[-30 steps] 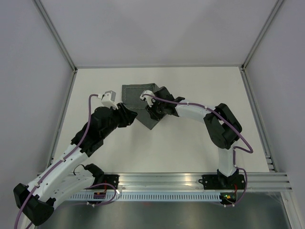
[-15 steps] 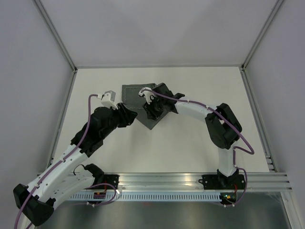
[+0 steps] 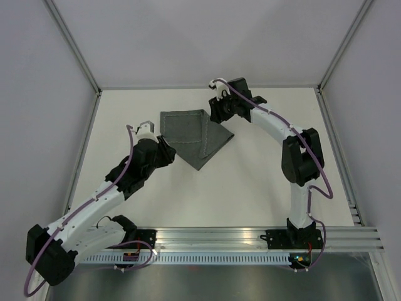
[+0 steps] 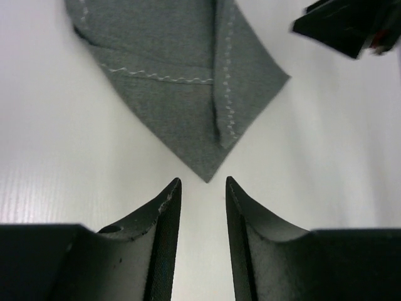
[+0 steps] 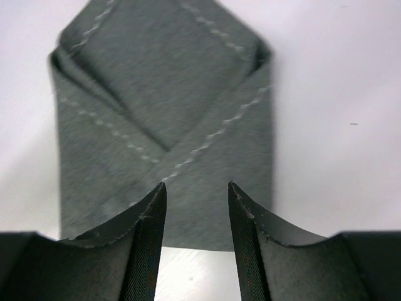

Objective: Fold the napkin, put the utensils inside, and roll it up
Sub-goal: Fold the napkin at the center of the board, then adjust the napkin at the center of the board.

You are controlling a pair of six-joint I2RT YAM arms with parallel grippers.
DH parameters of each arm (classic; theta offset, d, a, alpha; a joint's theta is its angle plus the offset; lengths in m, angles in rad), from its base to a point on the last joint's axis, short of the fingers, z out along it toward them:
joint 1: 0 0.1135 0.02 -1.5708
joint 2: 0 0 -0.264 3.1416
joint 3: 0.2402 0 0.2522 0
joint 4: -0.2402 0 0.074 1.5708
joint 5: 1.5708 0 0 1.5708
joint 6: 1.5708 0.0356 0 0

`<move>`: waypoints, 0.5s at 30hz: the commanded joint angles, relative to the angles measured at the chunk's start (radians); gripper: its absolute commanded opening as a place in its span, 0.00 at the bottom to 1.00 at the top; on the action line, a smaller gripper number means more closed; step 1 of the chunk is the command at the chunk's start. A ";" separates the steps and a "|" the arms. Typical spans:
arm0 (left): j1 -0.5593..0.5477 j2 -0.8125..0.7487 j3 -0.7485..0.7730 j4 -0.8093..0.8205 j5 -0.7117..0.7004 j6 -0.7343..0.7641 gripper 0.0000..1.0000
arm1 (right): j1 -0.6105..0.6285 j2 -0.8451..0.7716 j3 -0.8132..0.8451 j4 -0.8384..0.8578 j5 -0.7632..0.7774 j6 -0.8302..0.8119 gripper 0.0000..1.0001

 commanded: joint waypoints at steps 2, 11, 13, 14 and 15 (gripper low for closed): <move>0.008 0.132 0.004 0.008 -0.174 -0.099 0.38 | -0.070 0.092 0.112 -0.061 0.061 0.006 0.52; 0.159 0.434 0.064 0.039 -0.173 -0.173 0.23 | -0.142 0.296 0.302 -0.173 0.023 -0.025 0.59; 0.184 0.476 0.078 0.039 -0.170 -0.185 0.18 | -0.142 0.330 0.325 -0.190 0.012 -0.035 0.59; 0.205 0.510 0.081 0.046 -0.170 -0.197 0.17 | -0.142 0.336 0.327 -0.198 0.004 -0.038 0.60; 0.216 0.525 0.081 0.055 -0.166 -0.199 0.17 | -0.142 0.347 0.330 -0.204 0.001 -0.042 0.60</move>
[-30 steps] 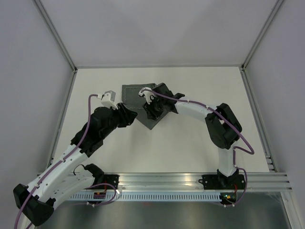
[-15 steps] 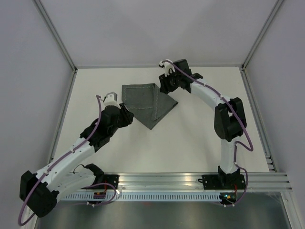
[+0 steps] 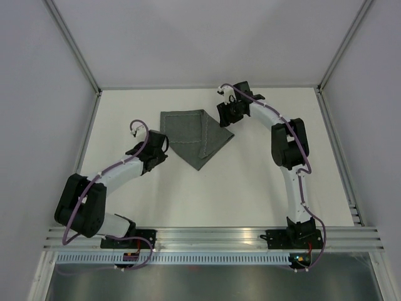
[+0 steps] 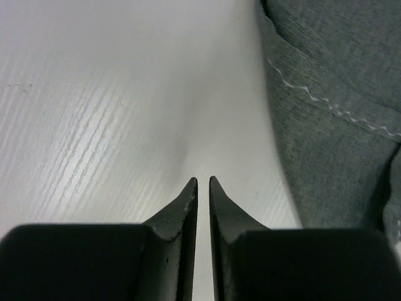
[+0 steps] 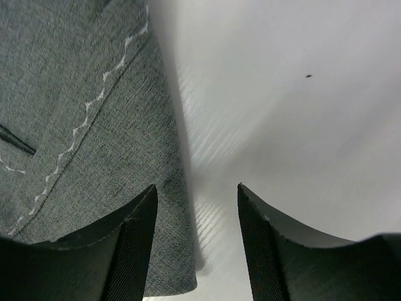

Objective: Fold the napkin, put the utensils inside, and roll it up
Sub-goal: Adjust the napkin at the center of the board.

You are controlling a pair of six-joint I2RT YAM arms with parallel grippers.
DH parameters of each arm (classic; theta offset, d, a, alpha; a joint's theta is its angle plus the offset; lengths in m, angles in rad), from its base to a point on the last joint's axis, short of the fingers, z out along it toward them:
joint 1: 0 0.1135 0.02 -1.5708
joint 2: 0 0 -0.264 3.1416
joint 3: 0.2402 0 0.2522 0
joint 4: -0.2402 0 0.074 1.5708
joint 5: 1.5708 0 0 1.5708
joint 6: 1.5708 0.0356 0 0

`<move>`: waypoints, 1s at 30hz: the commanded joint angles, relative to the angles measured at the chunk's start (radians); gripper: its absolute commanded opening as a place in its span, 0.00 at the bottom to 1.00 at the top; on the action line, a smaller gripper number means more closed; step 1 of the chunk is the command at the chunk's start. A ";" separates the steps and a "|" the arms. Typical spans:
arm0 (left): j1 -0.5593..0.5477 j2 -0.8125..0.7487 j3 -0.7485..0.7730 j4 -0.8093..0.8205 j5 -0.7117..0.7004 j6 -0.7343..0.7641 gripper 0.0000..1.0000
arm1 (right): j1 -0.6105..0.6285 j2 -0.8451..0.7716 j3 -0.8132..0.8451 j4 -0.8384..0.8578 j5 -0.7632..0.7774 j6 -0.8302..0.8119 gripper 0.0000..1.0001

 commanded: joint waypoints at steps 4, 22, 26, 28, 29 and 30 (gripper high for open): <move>0.088 0.133 0.079 0.059 0.009 -0.065 0.14 | 0.000 0.029 0.062 -0.074 -0.028 -0.017 0.60; 0.131 0.420 0.297 0.061 0.058 -0.018 0.12 | -0.009 -0.041 -0.098 -0.111 -0.074 -0.037 0.60; 0.131 0.458 0.342 0.061 0.078 -0.003 0.12 | -0.009 -0.095 -0.167 -0.116 -0.093 -0.040 0.59; 0.129 0.481 0.369 0.061 0.090 0.007 0.12 | -0.009 -0.113 -0.210 -0.116 -0.102 -0.039 0.59; 0.131 0.490 0.378 0.058 0.094 0.013 0.12 | -0.009 -0.130 -0.224 -0.120 -0.105 -0.042 0.59; 0.131 0.501 0.388 0.056 0.098 0.016 0.12 | -0.009 -0.139 -0.236 -0.122 -0.114 -0.043 0.59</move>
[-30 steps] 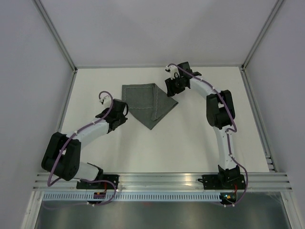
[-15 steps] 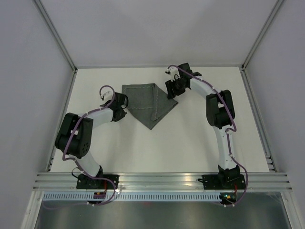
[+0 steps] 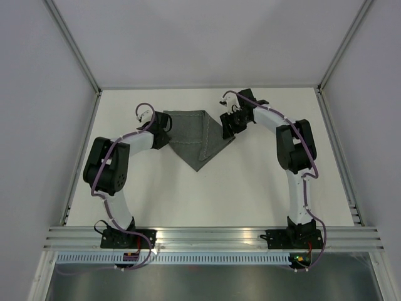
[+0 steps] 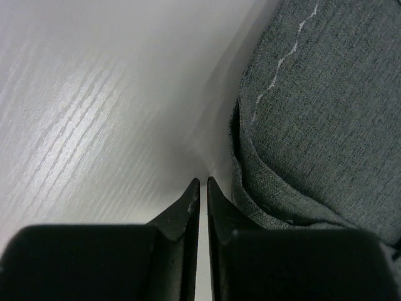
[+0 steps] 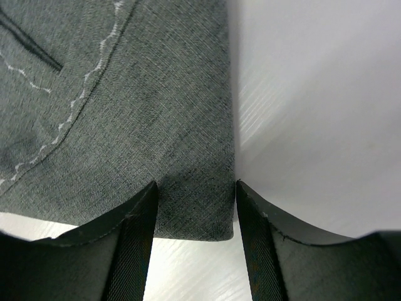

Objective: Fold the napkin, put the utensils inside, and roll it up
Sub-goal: Adjust the napkin at the center of the board.

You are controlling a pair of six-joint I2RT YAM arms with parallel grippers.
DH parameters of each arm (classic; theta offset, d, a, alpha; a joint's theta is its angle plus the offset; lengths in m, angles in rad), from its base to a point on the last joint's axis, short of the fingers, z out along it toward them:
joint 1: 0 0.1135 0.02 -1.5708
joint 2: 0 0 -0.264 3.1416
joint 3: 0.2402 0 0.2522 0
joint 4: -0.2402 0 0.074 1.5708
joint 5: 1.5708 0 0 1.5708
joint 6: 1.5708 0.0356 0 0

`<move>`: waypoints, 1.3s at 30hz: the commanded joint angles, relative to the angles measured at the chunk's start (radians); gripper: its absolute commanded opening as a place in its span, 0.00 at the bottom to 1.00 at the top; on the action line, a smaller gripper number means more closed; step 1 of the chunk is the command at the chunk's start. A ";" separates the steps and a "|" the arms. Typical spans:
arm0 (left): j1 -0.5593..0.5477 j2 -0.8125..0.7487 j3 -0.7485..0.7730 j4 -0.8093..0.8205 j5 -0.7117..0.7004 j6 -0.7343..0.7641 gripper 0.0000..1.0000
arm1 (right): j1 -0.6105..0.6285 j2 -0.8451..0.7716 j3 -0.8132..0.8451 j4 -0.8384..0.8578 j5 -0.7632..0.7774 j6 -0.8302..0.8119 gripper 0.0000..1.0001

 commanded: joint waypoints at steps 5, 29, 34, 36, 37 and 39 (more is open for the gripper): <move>0.002 0.066 0.105 -0.003 0.048 0.060 0.12 | -0.002 -0.103 -0.129 -0.064 -0.044 -0.012 0.59; -0.019 0.297 0.472 -0.081 0.260 0.209 0.21 | 0.102 -0.257 -0.350 -0.159 -0.168 -0.025 0.58; -0.021 0.305 0.501 -0.083 0.275 0.221 0.27 | 0.105 -0.280 -0.361 -0.153 -0.139 -0.022 0.58; -0.019 0.299 0.504 -0.084 0.274 0.230 0.29 | 0.102 -0.296 -0.373 -0.150 -0.134 -0.022 0.58; -0.016 0.288 0.503 -0.083 0.274 0.232 0.31 | 0.102 -0.301 -0.376 -0.148 -0.131 -0.022 0.58; -0.002 0.271 0.496 -0.083 0.274 0.232 0.34 | 0.097 -0.319 -0.385 -0.145 -0.127 -0.020 0.58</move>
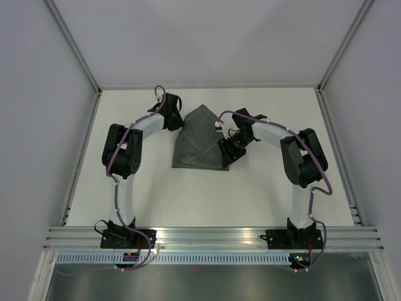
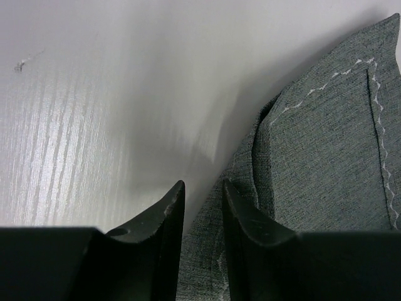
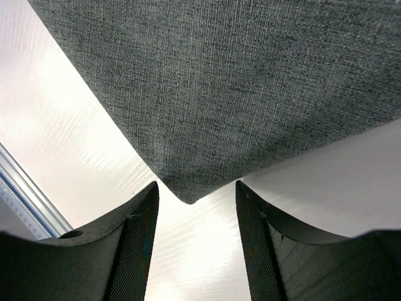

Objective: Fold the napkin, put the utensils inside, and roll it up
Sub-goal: Adjust the napkin at the center of the board, then roll the napkin at the center of the board.

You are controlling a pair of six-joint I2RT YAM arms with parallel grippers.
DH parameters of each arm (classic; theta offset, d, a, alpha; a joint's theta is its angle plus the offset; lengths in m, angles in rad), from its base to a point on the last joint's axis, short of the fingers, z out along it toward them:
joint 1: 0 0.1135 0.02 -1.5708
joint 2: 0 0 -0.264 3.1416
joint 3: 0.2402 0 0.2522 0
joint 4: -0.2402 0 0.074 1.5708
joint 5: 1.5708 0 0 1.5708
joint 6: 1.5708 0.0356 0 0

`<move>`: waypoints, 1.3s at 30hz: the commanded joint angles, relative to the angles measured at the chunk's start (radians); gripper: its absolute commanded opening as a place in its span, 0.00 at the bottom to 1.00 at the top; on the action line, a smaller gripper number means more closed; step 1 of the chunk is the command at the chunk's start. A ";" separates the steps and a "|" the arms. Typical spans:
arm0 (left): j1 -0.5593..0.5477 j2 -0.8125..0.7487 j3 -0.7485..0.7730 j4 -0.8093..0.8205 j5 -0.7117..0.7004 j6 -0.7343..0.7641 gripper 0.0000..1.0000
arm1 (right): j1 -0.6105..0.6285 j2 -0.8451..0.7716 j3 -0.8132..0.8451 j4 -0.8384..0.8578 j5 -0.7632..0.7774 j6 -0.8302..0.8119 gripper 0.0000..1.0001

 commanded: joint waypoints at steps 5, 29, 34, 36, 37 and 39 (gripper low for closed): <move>0.065 -0.113 -0.009 -0.004 0.027 0.042 0.43 | -0.027 -0.101 -0.017 0.003 0.041 -0.009 0.58; 0.119 -0.857 -0.735 0.272 0.237 -0.028 0.51 | -0.031 -0.351 -0.096 0.112 0.260 -0.015 0.60; 0.104 -1.027 -0.809 0.266 0.316 -0.027 0.52 | -0.031 -0.420 -0.136 0.141 0.383 -0.041 0.60; 0.092 -1.096 -0.813 0.242 0.332 -0.025 0.53 | -0.030 -0.457 -0.150 0.158 0.444 -0.044 0.60; 0.077 -1.119 -0.821 0.226 0.345 -0.020 0.53 | -0.028 -0.469 -0.168 0.166 0.463 -0.050 0.60; 0.063 -1.179 -0.821 0.200 0.350 -0.013 0.54 | -0.022 -0.504 -0.188 0.183 0.516 -0.064 0.60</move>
